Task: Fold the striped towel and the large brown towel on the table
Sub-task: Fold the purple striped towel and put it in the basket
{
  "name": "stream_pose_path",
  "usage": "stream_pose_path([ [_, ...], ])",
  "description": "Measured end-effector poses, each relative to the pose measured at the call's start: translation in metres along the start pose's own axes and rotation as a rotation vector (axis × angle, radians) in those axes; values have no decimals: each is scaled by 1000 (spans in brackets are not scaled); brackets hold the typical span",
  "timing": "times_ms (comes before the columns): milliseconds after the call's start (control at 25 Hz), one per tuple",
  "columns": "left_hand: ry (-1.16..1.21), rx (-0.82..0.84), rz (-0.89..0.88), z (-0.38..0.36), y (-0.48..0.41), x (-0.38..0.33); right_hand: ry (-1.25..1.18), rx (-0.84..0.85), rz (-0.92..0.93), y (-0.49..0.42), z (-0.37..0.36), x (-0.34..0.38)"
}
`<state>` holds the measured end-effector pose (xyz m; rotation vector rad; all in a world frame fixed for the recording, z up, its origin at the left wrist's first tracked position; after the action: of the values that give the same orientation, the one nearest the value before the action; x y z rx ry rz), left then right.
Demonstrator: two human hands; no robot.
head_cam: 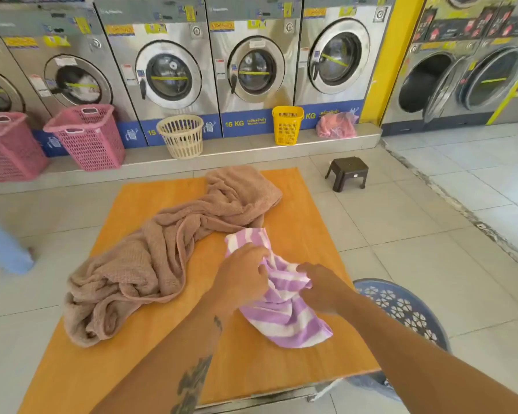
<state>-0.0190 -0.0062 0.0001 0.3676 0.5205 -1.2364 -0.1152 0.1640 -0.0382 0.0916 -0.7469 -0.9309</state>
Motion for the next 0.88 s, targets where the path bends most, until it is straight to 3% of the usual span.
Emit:
stream_pose_path([
  [120, -139, 40, -147, -10, -29, 6, 89, -13, -15, -20, -2, 3],
  [280, -329, 158, -21, -29, -59, 33, 248, 41, -76, -41, -14, 5],
  [440, -283, 65, 153, -34, -71, 54, 329, 117, -43, -53, -21, 14],
  [600, -106, -108, 190, -25, -66, 46, 236, 308, 103, -46, -10, 30],
  [760, 117, -180, 149, -12, -53, 23, -22, 91, 120, -53, 19, 25],
  [880, 245, -301, 118, -5, -39, -5, -5, -32, 170, -57, 39, 18],
])
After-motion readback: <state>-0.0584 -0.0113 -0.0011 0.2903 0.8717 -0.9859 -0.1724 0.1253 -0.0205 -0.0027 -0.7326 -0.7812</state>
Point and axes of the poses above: each hand's wrist, its own y-axis away from the middle knuckle, its own z-axis out of the back of the hand, x = y × z, the point moved 2 cm from there along -y, towards the middle knuckle, and after that the axes turned 1 degree about -z, right-handed, at the moved point
